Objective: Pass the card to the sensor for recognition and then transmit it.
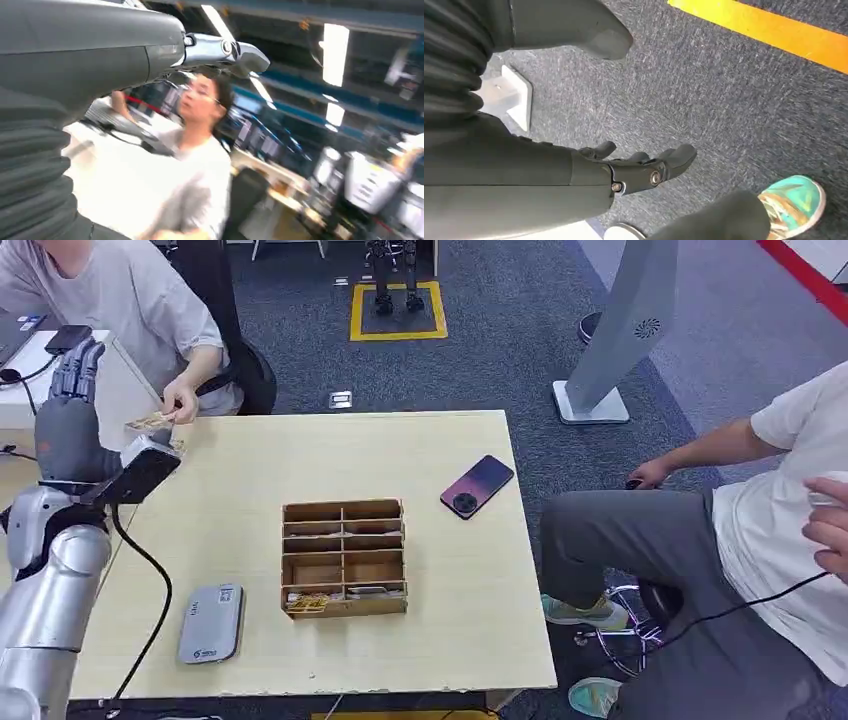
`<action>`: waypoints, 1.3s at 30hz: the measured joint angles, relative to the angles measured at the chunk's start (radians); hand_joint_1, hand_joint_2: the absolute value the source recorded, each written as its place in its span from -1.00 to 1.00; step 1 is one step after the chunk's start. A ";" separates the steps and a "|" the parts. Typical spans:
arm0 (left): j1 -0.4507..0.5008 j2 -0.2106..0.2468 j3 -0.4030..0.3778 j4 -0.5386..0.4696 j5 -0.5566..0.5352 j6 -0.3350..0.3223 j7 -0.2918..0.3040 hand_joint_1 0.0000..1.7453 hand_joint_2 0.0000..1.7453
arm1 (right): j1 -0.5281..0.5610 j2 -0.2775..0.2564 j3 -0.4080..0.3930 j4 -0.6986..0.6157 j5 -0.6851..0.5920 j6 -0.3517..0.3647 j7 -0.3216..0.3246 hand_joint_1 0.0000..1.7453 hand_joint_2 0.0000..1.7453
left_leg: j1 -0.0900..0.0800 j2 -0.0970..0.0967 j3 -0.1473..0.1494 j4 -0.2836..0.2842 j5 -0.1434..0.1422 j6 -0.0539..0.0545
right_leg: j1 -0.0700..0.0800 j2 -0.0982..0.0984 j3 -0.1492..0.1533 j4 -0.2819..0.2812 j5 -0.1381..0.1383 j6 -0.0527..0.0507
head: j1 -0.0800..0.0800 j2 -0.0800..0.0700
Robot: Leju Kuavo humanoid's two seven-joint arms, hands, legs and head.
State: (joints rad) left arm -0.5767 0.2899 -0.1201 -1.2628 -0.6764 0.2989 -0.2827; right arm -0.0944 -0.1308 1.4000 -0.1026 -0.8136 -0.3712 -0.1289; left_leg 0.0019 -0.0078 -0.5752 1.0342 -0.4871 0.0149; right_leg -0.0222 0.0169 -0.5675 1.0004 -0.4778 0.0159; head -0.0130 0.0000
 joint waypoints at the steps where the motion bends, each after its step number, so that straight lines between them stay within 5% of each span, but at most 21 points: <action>1: 0.016 -0.001 -0.013 -0.042 0.012 -0.026 0.001 -1.00 1.00 | 0.002 0.000 0.000 0.000 -0.005 0.000 -0.001 -1.00 1.00 | 0.000 0.000 0.000 0.000 0.000 0.000 | 0.000 0.000 0.000 0.000 0.000 0.000 | 0.000 0.000; 7: 0.067 -0.009 -0.084 -0.200 0.004 -0.115 -0.007 -1.00 1.00 | 0.011 -0.003 0.000 0.000 -0.018 0.000 -0.002 -1.00 1.00 | 0.000 0.000 -0.001 0.000 0.000 0.000 | 0.000 0.000 -0.001 -0.001 0.000 0.000 | 0.000 0.000; 12: 0.110 -0.009 -0.279 -0.323 -0.131 -0.175 -0.027 -1.00 1.00 | 0.012 -0.004 0.000 0.000 -0.035 0.000 -0.016 -1.00 1.00 | 0.000 -0.001 -0.001 0.000 0.000 0.001 | 0.000 0.000 0.000 -0.001 0.000 0.000 | 0.000 0.000; 16: 0.126 -0.009 -0.412 -0.386 -0.121 -0.192 -0.020 -1.00 1.00 | 0.013 -0.005 0.000 0.002 -0.044 0.000 -0.017 -1.00 1.00 | 0.000 -0.001 -0.001 0.000 0.000 0.001 | 0.000 0.000 0.000 -0.001 0.000 0.001 | 0.000 0.000; 21: 0.133 -0.008 -0.481 -0.412 -0.086 -0.219 -0.031 -1.00 1.00 | 0.013 -0.007 0.000 0.002 -0.047 0.000 -0.009 -1.00 1.00 | 0.000 -0.001 -0.001 0.000 0.000 0.001 | 0.000 -0.001 0.000 -0.001 0.000 0.000 | 0.000 0.000; 32: 0.144 -0.007 -0.541 -0.408 -0.193 -0.205 -0.016 -1.00 1.00 | 0.014 -0.007 0.000 0.002 -0.049 0.000 -0.008 -1.00 1.00 | 0.000 -0.001 -0.001 0.000 0.000 0.001 | 0.000 -0.001 0.000 0.000 0.000 0.001 | 0.000 0.000; 36: 0.152 0.003 -0.583 -0.372 -0.361 -0.092 0.021 -1.00 1.00 | 0.013 -0.007 0.001 0.002 -0.053 0.000 -0.010 -1.00 1.00 | 0.000 -0.001 -0.001 0.000 0.000 0.001 | 0.000 -0.001 0.000 0.000 0.000 0.001 | 0.000 0.000; 39: 0.153 0.013 -0.604 -0.355 -0.380 -0.075 0.031 -1.00 1.00 | 0.013 -0.007 0.001 0.002 -0.053 0.000 -0.010 -1.00 1.00 | 0.000 -0.001 -0.001 0.000 0.000 0.001 | 0.000 -0.001 0.000 0.000 0.000 0.001 | 0.000 0.000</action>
State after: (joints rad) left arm -0.4238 0.3025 -0.7237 -1.6182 -1.0567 0.2235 -0.2518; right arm -0.0810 -0.1381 1.4012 -0.1011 -0.8663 -0.3708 -0.1392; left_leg 0.0016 -0.0086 -0.5764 1.0342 -0.4874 0.0155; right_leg -0.0223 0.0163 -0.5679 0.9999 -0.4779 0.0164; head -0.0130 0.0000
